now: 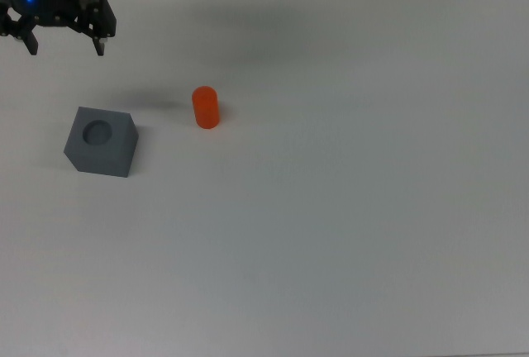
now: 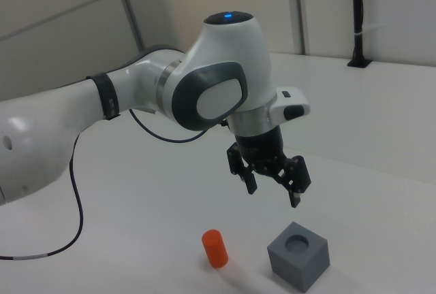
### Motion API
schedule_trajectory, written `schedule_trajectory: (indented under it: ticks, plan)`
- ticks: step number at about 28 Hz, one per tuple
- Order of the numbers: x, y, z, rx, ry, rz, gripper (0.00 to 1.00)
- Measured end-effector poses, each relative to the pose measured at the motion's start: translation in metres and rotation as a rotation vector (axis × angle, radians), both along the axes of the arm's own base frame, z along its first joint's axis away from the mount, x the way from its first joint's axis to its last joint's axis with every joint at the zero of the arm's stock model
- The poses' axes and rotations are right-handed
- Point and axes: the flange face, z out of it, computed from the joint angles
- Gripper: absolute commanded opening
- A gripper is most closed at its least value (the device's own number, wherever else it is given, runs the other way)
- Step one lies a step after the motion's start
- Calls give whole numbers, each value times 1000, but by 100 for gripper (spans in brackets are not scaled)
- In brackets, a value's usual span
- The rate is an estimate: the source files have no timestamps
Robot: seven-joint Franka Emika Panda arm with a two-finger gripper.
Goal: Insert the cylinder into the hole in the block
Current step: 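Move the open gripper over the orange cylinder and lower it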
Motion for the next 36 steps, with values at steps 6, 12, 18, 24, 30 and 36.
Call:
schedule_trajectory:
  ticks: [6, 12, 18, 24, 30, 36]
  plan:
    - [1, 2, 1, 0, -2, 3, 100]
    - [3, 12, 1, 4, 3, 18, 100]
    - [5, 50, -1, 19, 40, 79, 100]
    - [-7, 96, -22, 35, 96, 149, 100]
    - [-17, 131, -63, 36, 110, 209, 100]
    - [-22, 150, -107, 40, 140, 243, 100]
